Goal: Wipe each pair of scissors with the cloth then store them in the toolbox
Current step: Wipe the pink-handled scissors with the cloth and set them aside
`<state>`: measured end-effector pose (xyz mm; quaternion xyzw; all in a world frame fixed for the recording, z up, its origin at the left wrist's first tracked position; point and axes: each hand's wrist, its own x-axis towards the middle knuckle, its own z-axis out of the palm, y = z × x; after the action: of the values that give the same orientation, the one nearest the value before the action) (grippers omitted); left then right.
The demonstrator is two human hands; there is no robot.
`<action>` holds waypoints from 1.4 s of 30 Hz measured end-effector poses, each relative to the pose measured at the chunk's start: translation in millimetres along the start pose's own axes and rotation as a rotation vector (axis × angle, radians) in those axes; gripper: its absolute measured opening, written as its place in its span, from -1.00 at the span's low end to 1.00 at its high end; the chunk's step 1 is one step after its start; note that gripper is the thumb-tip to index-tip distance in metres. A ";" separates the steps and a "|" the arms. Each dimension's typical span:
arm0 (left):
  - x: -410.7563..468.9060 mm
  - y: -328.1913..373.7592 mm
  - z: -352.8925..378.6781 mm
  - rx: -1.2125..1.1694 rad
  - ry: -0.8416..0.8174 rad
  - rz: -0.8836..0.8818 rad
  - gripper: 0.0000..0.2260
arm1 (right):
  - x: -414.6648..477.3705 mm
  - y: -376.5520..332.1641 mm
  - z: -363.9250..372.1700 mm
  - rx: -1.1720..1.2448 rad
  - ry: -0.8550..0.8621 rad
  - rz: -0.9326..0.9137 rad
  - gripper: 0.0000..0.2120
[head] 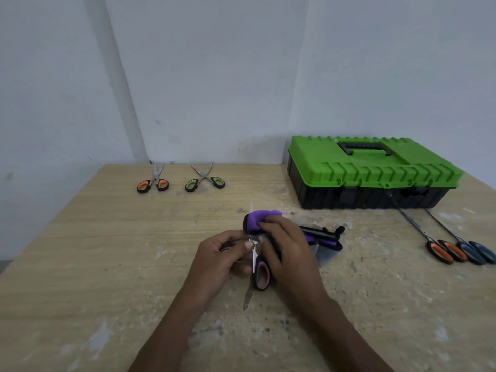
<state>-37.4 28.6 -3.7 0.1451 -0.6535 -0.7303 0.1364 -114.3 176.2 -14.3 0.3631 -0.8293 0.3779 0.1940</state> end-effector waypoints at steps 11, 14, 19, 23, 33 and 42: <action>1.5 3.1 3.2 -0.114 0.021 -0.019 -0.85 | 13.5 11.4 -21.0 0.654 0.125 0.536 -0.83; 1.3 4.0 3.8 -0.098 0.020 -0.023 -0.85 | 13.3 2.8 -19.7 0.894 -0.039 0.586 -0.80; -0.5 4.7 2.8 -0.053 -0.027 -0.019 -0.86 | 17.1 4.3 -16.6 1.046 -0.131 0.640 -0.78; -0.3 3.3 5.0 -0.018 -0.052 -0.010 -0.86 | 17.6 3.6 -17.9 1.068 -0.015 0.686 -0.84; -1.1 3.3 2.2 -0.047 -0.027 -0.002 -0.86 | 21.2 18.1 -22.5 1.171 0.350 0.787 -0.89; -0.9 3.7 4.0 0.000 -0.023 0.036 -0.88 | 15.1 -2.8 -13.5 0.926 -0.058 0.599 -0.84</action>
<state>-38.1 32.2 0.5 0.1249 -0.6574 -0.7294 0.1422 -121.5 178.4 4.8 0.1691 -0.6485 0.7316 -0.1249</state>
